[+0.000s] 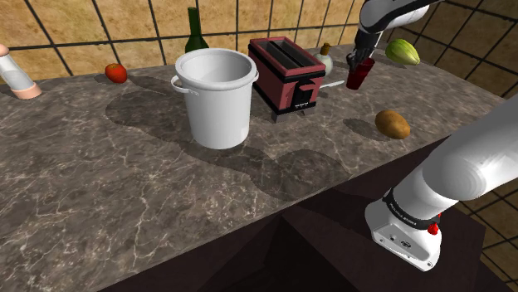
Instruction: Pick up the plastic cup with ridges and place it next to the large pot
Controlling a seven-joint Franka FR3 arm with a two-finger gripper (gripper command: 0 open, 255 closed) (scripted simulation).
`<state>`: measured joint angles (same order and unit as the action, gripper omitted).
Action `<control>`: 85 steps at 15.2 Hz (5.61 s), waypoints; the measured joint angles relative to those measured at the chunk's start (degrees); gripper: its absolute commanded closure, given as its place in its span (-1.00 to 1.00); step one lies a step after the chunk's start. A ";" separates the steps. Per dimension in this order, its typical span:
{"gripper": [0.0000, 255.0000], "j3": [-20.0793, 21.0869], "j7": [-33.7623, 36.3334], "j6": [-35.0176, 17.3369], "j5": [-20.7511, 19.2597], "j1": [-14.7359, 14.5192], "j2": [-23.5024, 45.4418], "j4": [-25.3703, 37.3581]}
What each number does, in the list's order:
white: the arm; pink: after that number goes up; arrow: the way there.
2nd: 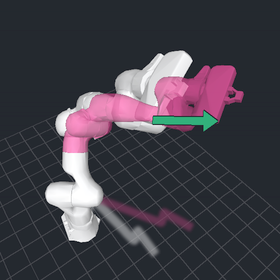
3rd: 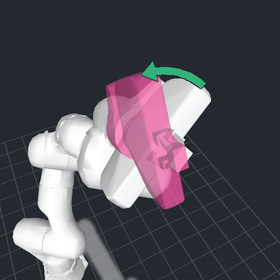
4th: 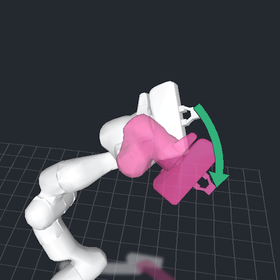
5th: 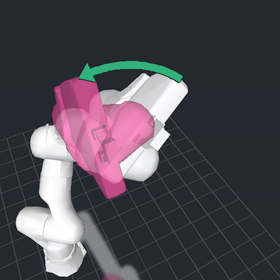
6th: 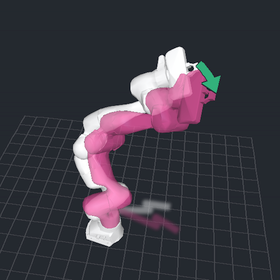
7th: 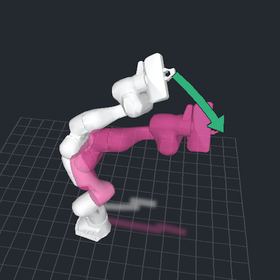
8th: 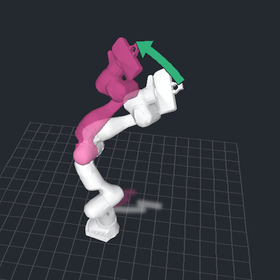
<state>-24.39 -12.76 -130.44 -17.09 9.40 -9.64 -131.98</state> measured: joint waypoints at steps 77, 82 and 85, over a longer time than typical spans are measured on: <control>1.00 34.18 34.63 48.11 8.95 -12.87 -15.96 23.79; 1.00 39.86 42.00 49.94 10.84 -14.72 -13.20 27.22; 1.00 43.19 46.38 50.77 11.55 -15.73 -10.85 29.73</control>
<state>18.80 33.62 -79.67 -5.54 -6.32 -20.49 -102.25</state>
